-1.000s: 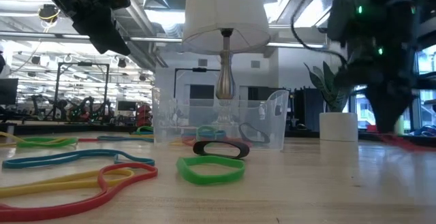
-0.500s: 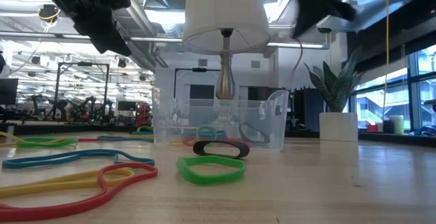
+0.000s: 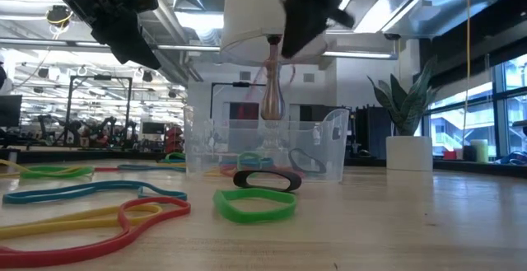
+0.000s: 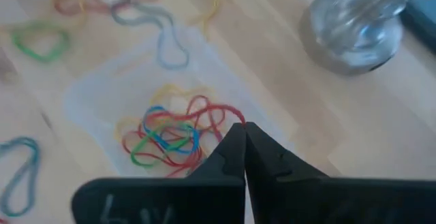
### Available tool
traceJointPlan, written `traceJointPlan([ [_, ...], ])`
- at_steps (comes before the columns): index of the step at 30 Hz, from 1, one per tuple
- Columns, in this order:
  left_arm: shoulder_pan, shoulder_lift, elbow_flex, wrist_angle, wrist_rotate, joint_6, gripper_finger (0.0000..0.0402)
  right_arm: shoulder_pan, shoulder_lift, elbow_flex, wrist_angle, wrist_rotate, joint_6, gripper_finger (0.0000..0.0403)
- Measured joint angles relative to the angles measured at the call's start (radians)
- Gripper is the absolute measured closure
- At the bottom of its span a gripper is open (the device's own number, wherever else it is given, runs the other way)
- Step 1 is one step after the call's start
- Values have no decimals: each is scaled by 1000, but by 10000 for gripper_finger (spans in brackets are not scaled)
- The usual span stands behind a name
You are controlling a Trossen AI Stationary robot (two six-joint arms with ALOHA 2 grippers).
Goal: Pick and place rubber bands into bin
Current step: Put the red rubber band into the container, then put the blue rubber band into the container
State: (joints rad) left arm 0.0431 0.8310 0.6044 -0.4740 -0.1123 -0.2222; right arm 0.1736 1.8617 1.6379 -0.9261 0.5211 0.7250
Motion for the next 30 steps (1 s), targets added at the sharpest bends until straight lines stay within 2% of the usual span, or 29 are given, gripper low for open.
traceJointPlan([
  [6,0,0,0,0,-1,0,397,-30,136,-6,42,-82,3,403],
  [13,0,0,0,0,-1,0,399,-77,237,-7,123,-267,85,377],
  [17,0,0,0,0,-1,0,398,-102,255,-7,140,-377,109,340],
  [23,0,0,0,0,0,0,398,-110,254,2,118,-388,81,267],
  [30,0,0,0,0,1,0,398,-112,252,124,-77,-383,18,199],
])
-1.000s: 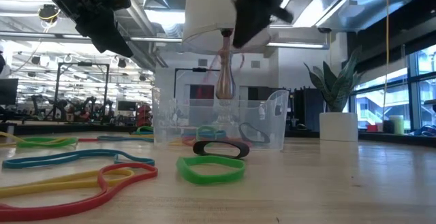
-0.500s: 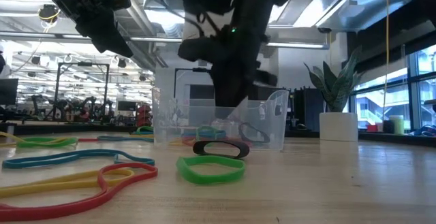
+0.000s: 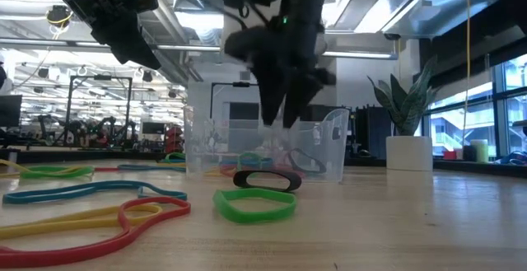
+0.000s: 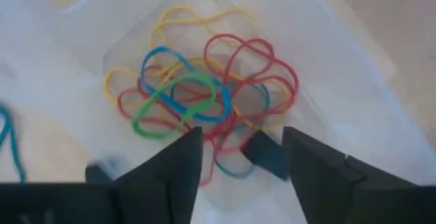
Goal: Pick and place rubber bands into bin
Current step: Put the blue rubber band into the container
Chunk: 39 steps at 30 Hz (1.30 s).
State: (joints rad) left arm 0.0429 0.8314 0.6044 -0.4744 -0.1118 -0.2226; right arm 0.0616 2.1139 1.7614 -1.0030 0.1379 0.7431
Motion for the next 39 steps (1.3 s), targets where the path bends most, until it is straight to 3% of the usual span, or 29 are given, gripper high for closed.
traceJointPlan([
  [4,0,0,0,0,-1,0,397,6,-1,98,-150,52,-94,186],
  [7,0,0,0,1,-2,-17,399,29,-14,150,-278,154,-163,185],
  [11,0,0,0,9,-55,-80,398,65,-102,86,-368,272,-207,193],
  [18,0,1,0,18,-89,-176,394,74,-463,-386,-180,295,-135,229],
  [24,0,24,0,68,-114,-213,386,101,-837,-831,63,192,11,242],
  [28,10,64,0,99,-129,-206,368,132,-1040,-1054,228,162,157,243],
  [33,86,136,0,105,-122,-202,332,146,-1202,-1240,432,161,252,243],
  [39,309,250,28,103,-124,-130,278,123,-1271,-1302,508,163,300,243],
])
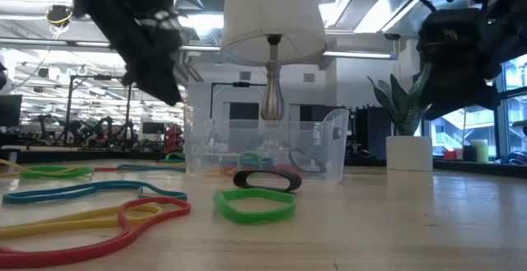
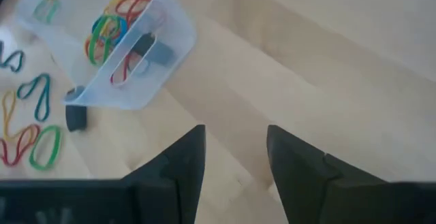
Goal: Pick and place rubber bands into bin
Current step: Put the blue rubber band into the container
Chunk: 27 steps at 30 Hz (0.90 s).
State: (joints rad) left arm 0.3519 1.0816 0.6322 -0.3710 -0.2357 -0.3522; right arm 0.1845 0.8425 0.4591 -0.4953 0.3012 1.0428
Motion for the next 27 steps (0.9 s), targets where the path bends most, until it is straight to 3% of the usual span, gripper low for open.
traceJointPlan([
  [7,273,182,69,96,-71,45,238,-67,-2,0,10,0,1,243],
  [13,445,365,141,113,67,46,241,-135,-1,0,15,4,3,243],
  [18,499,495,201,115,138,51,256,-194,-1,0,16,19,4,243],
  [27,508,624,243,112,139,137,276,-277,-1,0,29,19,26,243],
])
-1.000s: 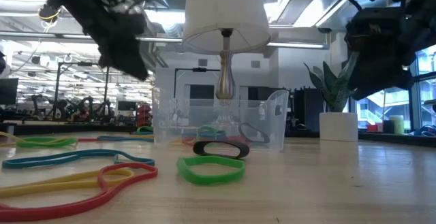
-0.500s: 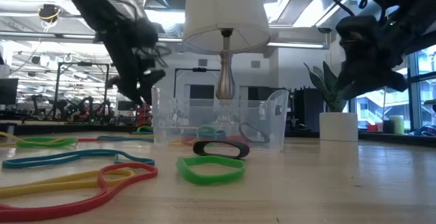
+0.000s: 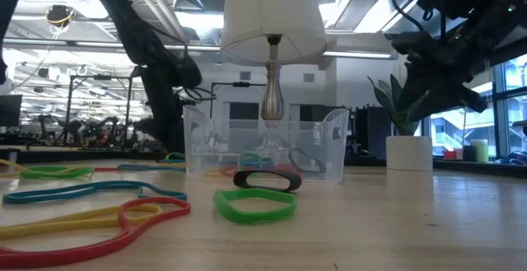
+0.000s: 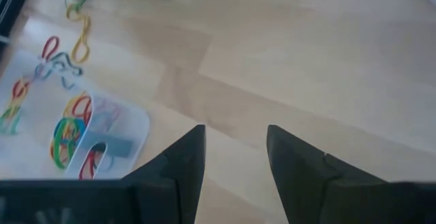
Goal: Pick and place rubber bands into bin
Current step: Put the blue rubber band into the container
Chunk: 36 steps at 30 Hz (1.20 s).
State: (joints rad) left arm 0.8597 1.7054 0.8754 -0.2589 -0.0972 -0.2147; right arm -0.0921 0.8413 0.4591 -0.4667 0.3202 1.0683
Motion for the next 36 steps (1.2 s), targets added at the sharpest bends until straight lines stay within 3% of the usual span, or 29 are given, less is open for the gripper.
traceJointPlan([
  [12,0,41,6,-68,10,124,286,-86,0,0,2,0,-27,243],
  [15,0,42,6,-87,10,136,311,-94,0,0,8,0,-29,243],
  [19,0,39,6,-113,11,135,379,-96,1,0,7,0,-46,243],
  [23,-2,17,2,-159,28,133,397,-96,1,0,7,0,-59,243],
  [26,-10,-42,-7,-267,29,120,399,-96,1,0,7,0,-75,243],
  [31,-47,-222,-2,-407,-77,43,399,-96,1,0,7,0,-153,243],
  [36,-144,-421,-2,-499,-94,-56,399,-96,1,0,6,-28,-243,243],
])
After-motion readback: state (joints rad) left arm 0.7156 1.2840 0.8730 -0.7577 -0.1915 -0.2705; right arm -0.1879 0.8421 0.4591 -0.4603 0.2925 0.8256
